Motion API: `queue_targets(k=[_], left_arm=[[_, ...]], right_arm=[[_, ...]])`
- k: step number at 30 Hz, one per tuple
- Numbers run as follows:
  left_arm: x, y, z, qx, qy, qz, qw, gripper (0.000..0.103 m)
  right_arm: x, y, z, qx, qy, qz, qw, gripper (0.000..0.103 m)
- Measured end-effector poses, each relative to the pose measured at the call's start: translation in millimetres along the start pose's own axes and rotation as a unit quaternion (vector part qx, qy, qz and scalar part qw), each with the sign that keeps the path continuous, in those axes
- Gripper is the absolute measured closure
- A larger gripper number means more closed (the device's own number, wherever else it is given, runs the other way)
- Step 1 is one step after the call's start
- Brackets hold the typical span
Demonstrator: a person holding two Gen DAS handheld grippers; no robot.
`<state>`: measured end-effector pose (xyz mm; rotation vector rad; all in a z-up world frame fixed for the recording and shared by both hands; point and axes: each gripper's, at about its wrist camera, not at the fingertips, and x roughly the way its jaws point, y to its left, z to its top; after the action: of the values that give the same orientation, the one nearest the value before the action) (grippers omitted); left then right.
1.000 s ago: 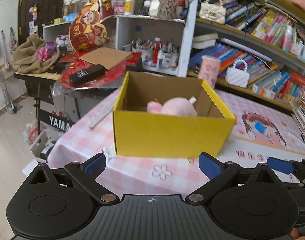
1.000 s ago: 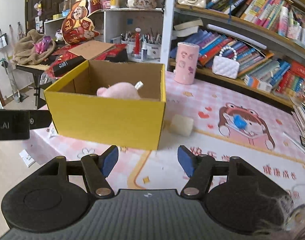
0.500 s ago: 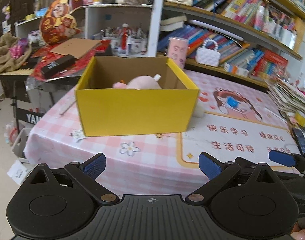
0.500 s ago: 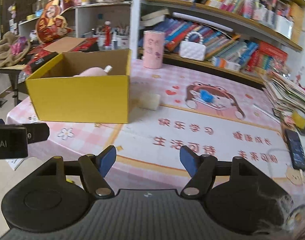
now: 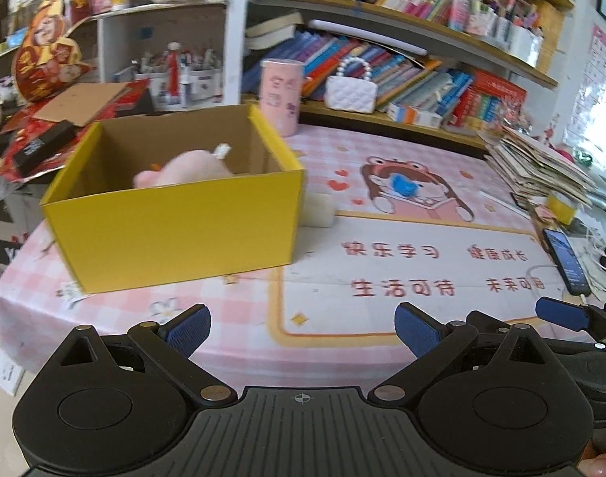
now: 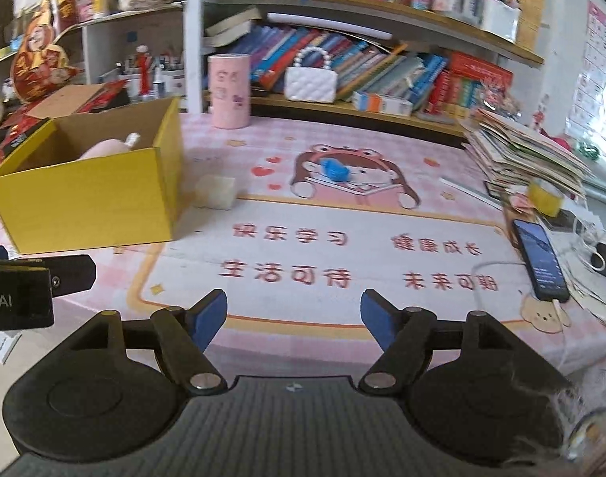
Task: Organize objects
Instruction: 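Lift both open grippers away from the yellow box, then grasp the white sponge with the left gripper while the right grasps the blue toy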
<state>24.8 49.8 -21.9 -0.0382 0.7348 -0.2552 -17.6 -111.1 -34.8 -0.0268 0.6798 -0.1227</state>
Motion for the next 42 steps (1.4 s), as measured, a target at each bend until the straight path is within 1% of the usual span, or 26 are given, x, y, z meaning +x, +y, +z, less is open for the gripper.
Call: queue_targets(k=[5,9,13,19,24,26,28,29,31,33,34,37,39,42], left_arm=[[19.9,-24.6,10.3,0.012,0.008,-0.012,0.9998,0.003],[37.8,-42.7,19.5,0.014,0.015,-0.01,0.9997,0.003],[55.6,-57.3,29.1,0.008,0.02,0.0,0.9998,0.003],[84.6,-75.3,40.3,-0.01,0.033,0.022,0.9992,0.003],[105.2,-86.7,49.8,-0.022,0.031,0.061,0.9974,0.006],[113.9,-89.6,54.8,-0.026,0.03,0.079,0.9961,0.015],[124.3,-91.1,60.9,-0.036,0.031,0.096,0.9943,0.02],[129.5,-92.1,64.7,-0.04,0.028,0.104,0.9934,0.021],[143.4,-93.8,73.6,-0.046,0.017,0.132,0.99,0.022],[156.9,-93.1,81.0,-0.058,0.011,0.152,0.9867,0.025],[162.9,-92.2,84.2,-0.064,0.01,0.159,0.9851,0.027],[182.2,-86.4,91.5,-0.091,0.008,0.181,0.9792,0.027],[193.5,-83.7,94.2,-0.109,0.004,0.203,0.9731,0.028],[208.9,-80.0,94.1,-0.136,0.006,0.224,0.9651,0.028]], right_arm=[[14.0,-29.3,3.7,0.013,0.011,-0.015,1.0,0.03],[28.8,-50.5,12.4,0.018,0.018,-0.017,1.0,0.029],[47.5,-67.6,24.1,0.013,0.025,-0.009,1.0,0.029],[81.3,-88.2,43.8,-0.008,0.036,0.016,0.999,0.029],[113.7,-105.3,59.3,-0.021,0.043,0.049,0.998,0.03],[126.6,-112.6,64.8,-0.023,0.047,0.065,0.997,0.033],[139.5,-118.3,70.7,-0.025,0.05,0.08,0.995,0.038],[145.9,-120.8,73.6,-0.028,0.05,0.088,0.994,0.041],[158.3,-124.5,80.2,-0.035,0.046,0.102,0.993,0.042],[171.4,-127.7,88.1,-0.041,0.041,0.108,0.993,0.042],[177.8,-129.1,92.2,-0.042,0.039,0.11,0.992,0.042],[195.5,-133.0,105.0,-0.044,0.033,0.115,0.992,0.042],[205.9,-134.6,113.7,-0.046,0.027,0.121,0.991,0.042],[219.0,-134.4,123.1,-0.052,0.025,0.131,0.99,0.042]])
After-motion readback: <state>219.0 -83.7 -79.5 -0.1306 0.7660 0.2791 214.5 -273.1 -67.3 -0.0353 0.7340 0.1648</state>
